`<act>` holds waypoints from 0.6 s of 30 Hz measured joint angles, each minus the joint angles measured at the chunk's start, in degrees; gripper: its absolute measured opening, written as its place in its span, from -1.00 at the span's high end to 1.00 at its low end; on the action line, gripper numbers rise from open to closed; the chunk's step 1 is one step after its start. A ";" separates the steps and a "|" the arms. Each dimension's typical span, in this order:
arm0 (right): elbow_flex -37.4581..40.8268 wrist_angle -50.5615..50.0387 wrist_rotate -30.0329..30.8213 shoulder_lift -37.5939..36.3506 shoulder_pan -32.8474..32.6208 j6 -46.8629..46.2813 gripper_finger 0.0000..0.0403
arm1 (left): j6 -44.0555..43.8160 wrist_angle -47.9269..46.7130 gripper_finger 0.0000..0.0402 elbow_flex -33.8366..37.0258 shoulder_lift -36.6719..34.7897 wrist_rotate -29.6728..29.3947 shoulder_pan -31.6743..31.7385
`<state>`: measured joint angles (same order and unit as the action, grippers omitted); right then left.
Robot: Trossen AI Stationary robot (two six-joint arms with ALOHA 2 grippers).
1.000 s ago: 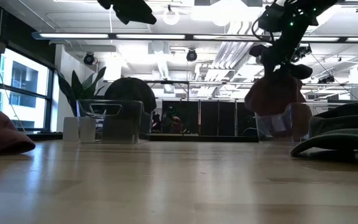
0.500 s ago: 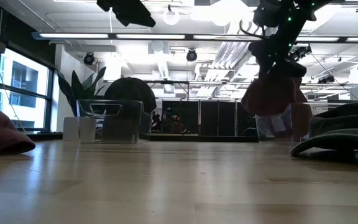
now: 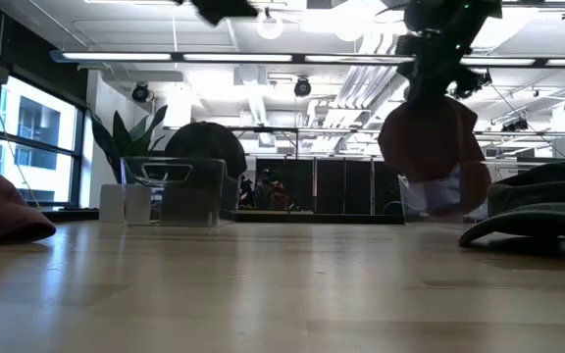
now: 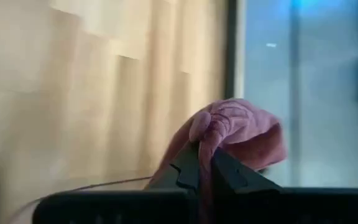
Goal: Pick & Place hat
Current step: Put the right red cap into the right transparent bin
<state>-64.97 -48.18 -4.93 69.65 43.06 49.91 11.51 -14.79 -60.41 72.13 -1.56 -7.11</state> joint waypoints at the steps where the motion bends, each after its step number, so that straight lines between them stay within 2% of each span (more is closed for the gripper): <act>1: -0.44 -1.79 -2.74 -0.01 1.23 0.03 0.97 | 1.67 2.55 0.18 -0.04 1.07 0.93 0.00; 3: -0.56 -4.85 -8.33 -0.01 3.42 1.38 0.95 | 5.03 5.54 0.18 0.21 2.87 2.37 0.00; 5: -0.54 -7.29 -12.04 -0.01 5.04 3.78 0.96 | 8.19 13.26 0.18 0.01 5.72 2.40 0.02; 9: -0.54 -7.64 -15.88 -0.06 6.21 5.57 0.98 | 13.76 28.56 0.18 0.14 13.00 0.32 3.60; 11: -0.54 -7.61 -17.69 -0.29 6.21 6.73 0.97 | 15.77 39.23 0.18 0.07 17.08 1.94 7.50; 13: -0.54 -7.74 -19.15 -0.57 6.17 8.01 0.98 | 16.09 47.92 0.18 0.05 19.78 5.84 11.67; 15: -0.54 -7.97 -19.27 -0.69 5.98 9.09 0.98 | 14.69 55.06 0.18 -0.80 22.00 12.16 16.33; 18: -0.54 -7.93 -19.45 -1.48 5.93 10.30 0.98 | 10.21 57.27 0.17 -5.49 26.88 21.53 22.17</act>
<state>-65.52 -56.10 -24.38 68.18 48.99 60.21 21.72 42.48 -65.89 99.01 19.97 15.06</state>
